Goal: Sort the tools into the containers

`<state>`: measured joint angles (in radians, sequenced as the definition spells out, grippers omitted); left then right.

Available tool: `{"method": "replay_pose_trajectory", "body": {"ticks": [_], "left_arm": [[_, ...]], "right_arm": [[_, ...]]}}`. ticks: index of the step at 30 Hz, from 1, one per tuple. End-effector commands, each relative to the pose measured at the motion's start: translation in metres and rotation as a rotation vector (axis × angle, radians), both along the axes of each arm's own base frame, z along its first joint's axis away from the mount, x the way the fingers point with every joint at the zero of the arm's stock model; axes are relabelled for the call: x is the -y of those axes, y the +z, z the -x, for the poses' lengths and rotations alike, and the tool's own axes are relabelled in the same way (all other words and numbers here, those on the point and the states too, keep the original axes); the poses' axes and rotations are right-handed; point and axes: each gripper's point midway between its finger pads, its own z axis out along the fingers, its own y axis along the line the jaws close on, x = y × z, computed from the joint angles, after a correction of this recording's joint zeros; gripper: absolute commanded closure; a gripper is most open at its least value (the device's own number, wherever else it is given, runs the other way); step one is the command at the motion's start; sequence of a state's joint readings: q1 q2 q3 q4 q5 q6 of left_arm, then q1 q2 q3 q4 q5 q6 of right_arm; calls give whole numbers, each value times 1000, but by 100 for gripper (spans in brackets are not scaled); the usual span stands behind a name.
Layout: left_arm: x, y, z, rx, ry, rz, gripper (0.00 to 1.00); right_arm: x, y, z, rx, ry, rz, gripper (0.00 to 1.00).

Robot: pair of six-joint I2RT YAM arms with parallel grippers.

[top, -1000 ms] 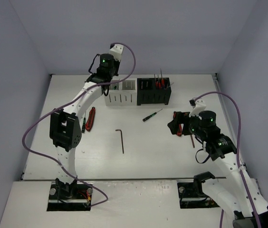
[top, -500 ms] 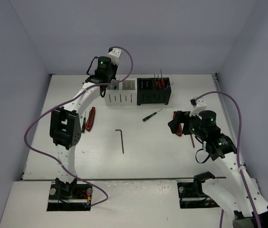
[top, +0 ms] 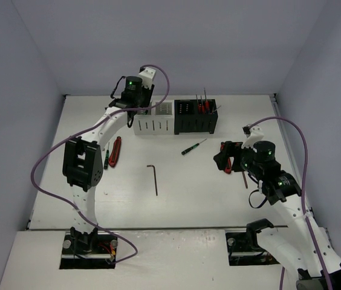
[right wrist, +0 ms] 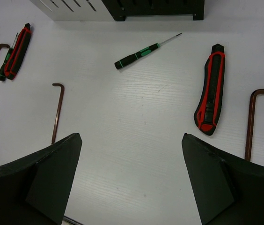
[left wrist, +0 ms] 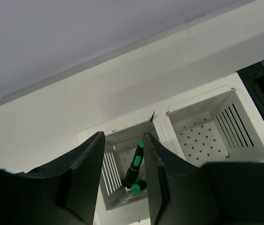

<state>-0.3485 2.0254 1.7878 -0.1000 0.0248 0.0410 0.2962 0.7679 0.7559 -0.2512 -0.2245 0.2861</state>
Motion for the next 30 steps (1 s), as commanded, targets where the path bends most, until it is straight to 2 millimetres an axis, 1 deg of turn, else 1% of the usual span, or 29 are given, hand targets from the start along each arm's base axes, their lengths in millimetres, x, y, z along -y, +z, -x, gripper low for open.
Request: {"method": "replay_pose_trajectory", "body": {"ticks": [1,2,4,5,6,9,13,14,15,16,18,20,22,24,25,26,28,30], "left_arm": [[0,85,21,99,-24,65,64],[3,92,27,95,-30,76,63],[14,100,45,49,-70,108,63],[19,102,54,35,-89,114,63],[29,101,67,15,-119,106,63],[55,90,103,-50,-198,65,63],[101,66,156,-146,-309,31,59],[111,63,165,-162,-329,29,59],[114,59,168,-170,-336,25,59],[126,52,179,-189,-364,11,59],[139,36,189,-212,-390,-23,59],[151,18,193,-245,-419,-51,59],[158,7,194,-272,-446,-66,58],[165,-14,190,-313,-465,-109,58],[167,-15,189,-315,-479,-124,58],[170,-20,189,-327,-485,-134,58],[177,-44,187,-370,-497,-157,58],[182,-59,185,-397,-501,-163,58]], "right_arm": [[-3,31,-6,92,-4,-38,14],[-3,32,-6,94,-7,-39,14],[-2,33,-6,99,-13,-40,14],[-1,34,-5,102,-16,-42,14],[-1,35,-5,103,-18,-43,14],[-1,36,-4,106,-21,-49,14],[-2,35,-3,100,-23,-58,14],[-2,35,-3,100,-24,-59,13],[-2,36,-3,100,-25,-60,13],[-1,35,-3,98,-29,-62,14],[-1,36,-3,98,-31,-65,13],[-2,36,-3,95,-30,-71,14],[-3,37,-2,96,-28,-78,13],[-4,37,-2,95,-27,-82,13],[-3,38,-1,96,-28,-87,13],[-3,38,-1,97,-29,-89,13],[-4,38,0,93,-27,-96,13],[-5,38,1,90,-27,-105,13]]}}
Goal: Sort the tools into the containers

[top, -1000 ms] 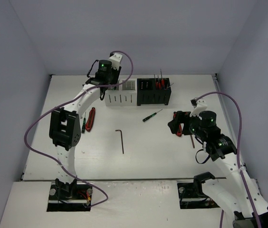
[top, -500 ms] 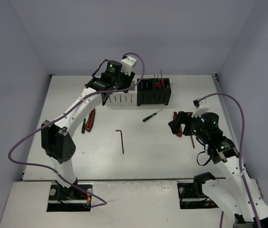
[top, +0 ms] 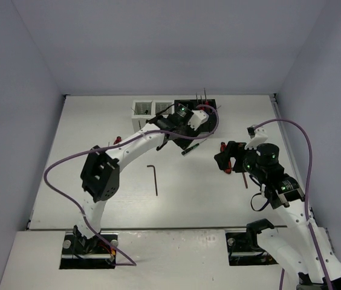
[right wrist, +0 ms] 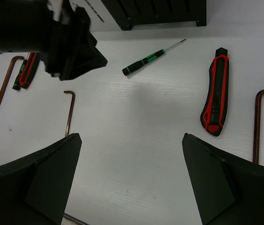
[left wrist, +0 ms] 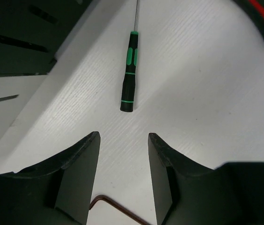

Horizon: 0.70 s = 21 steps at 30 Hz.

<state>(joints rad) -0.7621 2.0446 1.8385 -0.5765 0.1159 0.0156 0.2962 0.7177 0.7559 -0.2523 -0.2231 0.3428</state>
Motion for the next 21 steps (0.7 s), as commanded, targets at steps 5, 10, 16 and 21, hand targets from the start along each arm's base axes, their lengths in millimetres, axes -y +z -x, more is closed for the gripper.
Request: {"method": "replay_pose_trajectory", "body": {"ticks": [5,10,16,21], "left_arm": [[20,-21,-11,-36,-33,-1,58],[25,-39,-19,-48,-26,-22,58],[26,-61,-28,-63,-11,-47,58],[20,-73,-33,-88,10,-62,58]], "right_arm": [[-6,27,-2,67,-1,-61,13],[-6,26,0,58,-4,-74,13],[-5,27,5,56,-10,-85,12],[-2,28,8,57,-22,-84,11]]}}
